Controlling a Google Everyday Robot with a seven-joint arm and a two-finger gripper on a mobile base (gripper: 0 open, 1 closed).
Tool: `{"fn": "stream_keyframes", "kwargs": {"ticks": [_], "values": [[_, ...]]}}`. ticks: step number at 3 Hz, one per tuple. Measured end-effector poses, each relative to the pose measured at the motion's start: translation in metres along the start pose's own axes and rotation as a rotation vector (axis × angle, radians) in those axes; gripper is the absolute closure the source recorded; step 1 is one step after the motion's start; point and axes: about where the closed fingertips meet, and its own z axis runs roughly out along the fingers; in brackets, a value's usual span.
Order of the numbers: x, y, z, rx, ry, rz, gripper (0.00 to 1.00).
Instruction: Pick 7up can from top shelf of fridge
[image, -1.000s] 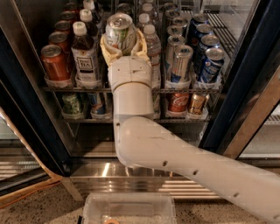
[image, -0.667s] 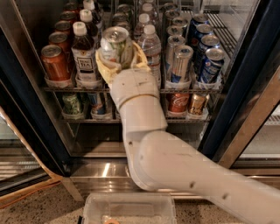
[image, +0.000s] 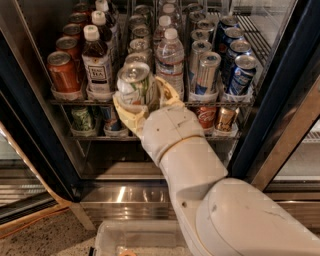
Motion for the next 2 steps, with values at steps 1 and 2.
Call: {"fn": "stream_keyframes", "kwargs": {"ticks": [1, 2], "values": [[0.022, 0.005, -0.022, -0.059, 0.095, -0.004, 1.0], [0.018, 0.022, -0.026, -0.123, 0.1, 0.06, 1.0]]}}
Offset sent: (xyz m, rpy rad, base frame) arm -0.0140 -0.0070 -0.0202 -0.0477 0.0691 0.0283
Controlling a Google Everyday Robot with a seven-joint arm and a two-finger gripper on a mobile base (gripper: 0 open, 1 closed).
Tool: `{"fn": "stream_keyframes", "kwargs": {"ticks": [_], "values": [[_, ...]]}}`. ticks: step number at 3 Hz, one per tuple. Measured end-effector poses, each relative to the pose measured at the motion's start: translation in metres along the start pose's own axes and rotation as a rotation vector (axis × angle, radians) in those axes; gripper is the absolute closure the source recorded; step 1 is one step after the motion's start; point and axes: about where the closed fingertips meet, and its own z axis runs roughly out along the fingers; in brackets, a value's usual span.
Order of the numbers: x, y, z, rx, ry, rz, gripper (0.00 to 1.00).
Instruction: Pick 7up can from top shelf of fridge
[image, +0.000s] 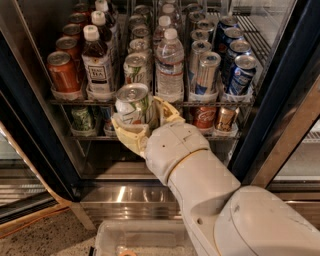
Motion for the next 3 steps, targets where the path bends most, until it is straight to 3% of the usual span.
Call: {"fn": "stream_keyframes", "kwargs": {"ticks": [1, 2, 3], "values": [[0.0, 0.0, 0.0, 0.0, 0.0, 0.0, 1.0], [0.002, 0.006, 0.002, -0.049, 0.018, 0.015, 1.0], [0.02, -0.032, -0.007, -0.012, 0.099, 0.049, 1.0]]}}
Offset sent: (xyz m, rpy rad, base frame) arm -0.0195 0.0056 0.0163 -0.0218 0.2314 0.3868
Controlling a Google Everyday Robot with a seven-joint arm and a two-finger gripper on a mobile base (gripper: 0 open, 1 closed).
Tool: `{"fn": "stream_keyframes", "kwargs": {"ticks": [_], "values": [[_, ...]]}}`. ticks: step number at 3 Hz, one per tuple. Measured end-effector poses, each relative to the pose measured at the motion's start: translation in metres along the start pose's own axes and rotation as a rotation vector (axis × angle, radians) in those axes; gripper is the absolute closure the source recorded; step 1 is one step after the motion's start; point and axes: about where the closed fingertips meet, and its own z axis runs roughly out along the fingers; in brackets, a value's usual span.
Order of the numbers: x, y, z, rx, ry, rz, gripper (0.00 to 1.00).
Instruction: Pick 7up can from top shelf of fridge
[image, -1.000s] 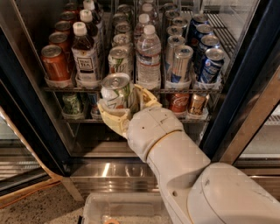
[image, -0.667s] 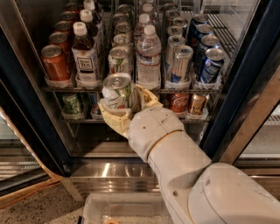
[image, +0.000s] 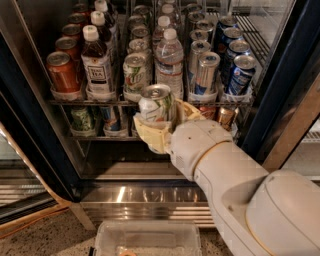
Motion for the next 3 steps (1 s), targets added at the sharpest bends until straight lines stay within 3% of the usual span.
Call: {"fn": "stream_keyframes", "kwargs": {"ticks": [1, 2, 3], "values": [[0.022, -0.019, -0.015, 0.022, 0.076, 0.128, 1.0], [0.021, -0.04, -0.054, 0.032, 0.144, 0.103, 1.0], [0.021, -0.04, -0.054, 0.032, 0.144, 0.103, 1.0]]}}
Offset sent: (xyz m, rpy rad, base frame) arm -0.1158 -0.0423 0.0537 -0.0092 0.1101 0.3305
